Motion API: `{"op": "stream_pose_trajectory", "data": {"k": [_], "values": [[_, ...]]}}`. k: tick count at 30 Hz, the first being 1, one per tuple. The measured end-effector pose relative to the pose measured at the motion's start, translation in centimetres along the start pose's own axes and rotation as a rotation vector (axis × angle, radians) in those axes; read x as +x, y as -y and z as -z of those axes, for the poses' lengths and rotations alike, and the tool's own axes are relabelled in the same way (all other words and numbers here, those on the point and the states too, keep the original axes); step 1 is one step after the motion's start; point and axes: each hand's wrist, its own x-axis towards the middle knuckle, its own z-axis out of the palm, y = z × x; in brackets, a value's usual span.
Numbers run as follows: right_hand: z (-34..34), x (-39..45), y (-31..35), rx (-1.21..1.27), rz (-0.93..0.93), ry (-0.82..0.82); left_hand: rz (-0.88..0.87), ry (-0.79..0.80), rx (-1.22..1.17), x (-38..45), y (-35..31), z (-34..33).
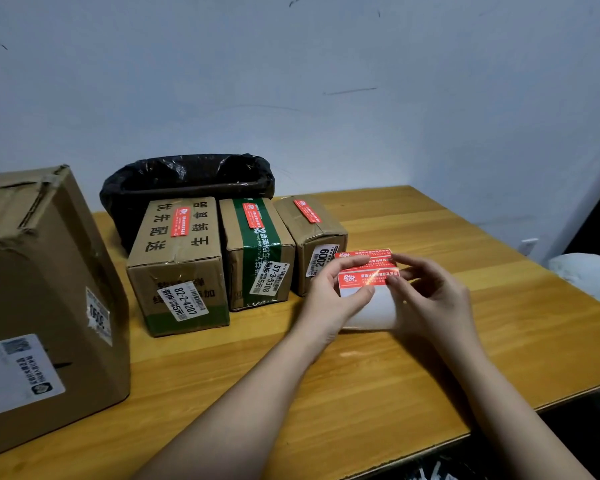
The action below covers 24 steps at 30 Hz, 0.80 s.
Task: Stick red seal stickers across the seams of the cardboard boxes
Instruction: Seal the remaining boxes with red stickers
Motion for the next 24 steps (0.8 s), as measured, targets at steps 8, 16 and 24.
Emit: {"op": "stream_pose_trajectory", "data": {"k": [8, 16, 24], "values": [[0.06, 0.37, 0.25, 0.230, -0.116, 0.026, 0.002, -0.006, 0.015, 0.00, 0.11, -0.12], [-0.02, 0.23, -0.12, -0.010, 0.109, -0.004, 0.019, 0.009, 0.028, 0.06, 0.17, 0.01], [0.14, 0.32, -0.73, -0.274, 0.264, -0.058, 0.056, 0.030, 0.106, 0.13, 0.59, -0.04]]}}
